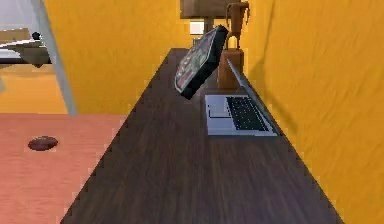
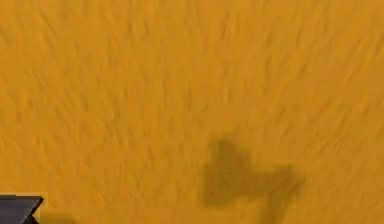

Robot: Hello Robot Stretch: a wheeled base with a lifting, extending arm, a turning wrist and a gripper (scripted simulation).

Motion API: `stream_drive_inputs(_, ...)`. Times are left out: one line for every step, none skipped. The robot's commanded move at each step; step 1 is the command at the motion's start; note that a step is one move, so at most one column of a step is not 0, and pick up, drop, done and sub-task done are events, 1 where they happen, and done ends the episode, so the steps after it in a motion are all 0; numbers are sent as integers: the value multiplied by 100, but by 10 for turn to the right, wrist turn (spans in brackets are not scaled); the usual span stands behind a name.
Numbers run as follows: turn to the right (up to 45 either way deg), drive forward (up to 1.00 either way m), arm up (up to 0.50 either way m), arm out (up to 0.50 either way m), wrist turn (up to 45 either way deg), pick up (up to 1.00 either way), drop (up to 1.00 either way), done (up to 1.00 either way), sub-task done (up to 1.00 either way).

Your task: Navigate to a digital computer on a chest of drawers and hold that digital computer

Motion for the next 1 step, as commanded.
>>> stream_drive_inputs(-450, 0, 0, 0, 0, 0, 0, 0, 0)
